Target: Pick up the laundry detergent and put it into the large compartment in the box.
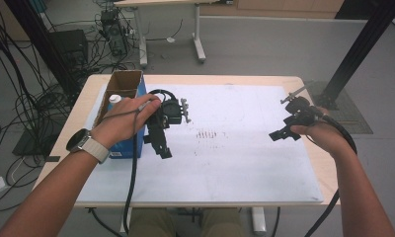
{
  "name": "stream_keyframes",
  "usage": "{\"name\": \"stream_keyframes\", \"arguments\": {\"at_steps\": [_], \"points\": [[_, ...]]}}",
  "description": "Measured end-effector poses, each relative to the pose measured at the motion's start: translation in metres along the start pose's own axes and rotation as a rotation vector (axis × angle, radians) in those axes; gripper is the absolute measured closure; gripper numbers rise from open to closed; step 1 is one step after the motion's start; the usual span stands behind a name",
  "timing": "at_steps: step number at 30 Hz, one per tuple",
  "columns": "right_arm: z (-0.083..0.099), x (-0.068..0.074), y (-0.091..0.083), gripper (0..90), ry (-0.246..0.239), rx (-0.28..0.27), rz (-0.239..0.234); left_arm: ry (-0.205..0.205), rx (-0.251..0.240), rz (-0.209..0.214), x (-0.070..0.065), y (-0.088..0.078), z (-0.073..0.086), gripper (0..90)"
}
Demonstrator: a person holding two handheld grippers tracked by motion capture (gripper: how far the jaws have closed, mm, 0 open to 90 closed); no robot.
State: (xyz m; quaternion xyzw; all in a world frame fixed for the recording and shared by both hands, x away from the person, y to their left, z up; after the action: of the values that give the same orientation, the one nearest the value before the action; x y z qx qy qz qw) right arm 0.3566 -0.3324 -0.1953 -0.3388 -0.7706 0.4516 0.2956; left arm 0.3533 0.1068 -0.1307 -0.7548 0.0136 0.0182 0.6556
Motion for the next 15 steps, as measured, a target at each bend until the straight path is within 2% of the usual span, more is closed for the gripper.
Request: {"name": "stream_keyframes", "arguments": {"at_steps": [15], "points": [[-0.0018,-0.0016,0.0035,11.0,-0.003,0.001,-0.005,0.001,0.005,0.009,0.0026,0.0039,-0.0012,5.1]]}}
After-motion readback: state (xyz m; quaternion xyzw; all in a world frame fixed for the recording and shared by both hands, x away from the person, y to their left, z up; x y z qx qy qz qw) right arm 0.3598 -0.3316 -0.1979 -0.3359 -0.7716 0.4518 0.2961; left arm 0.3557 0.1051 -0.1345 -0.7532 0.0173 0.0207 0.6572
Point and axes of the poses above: each handheld gripper's, and its own axes: y roughly forward along the jaws, z roughly out of its underside, x roughly to its left, the point moved 2 cm from there along y, roughly forward along the jaws, and after that the axes turned 9 degrees about y, right-handed, at the moved point
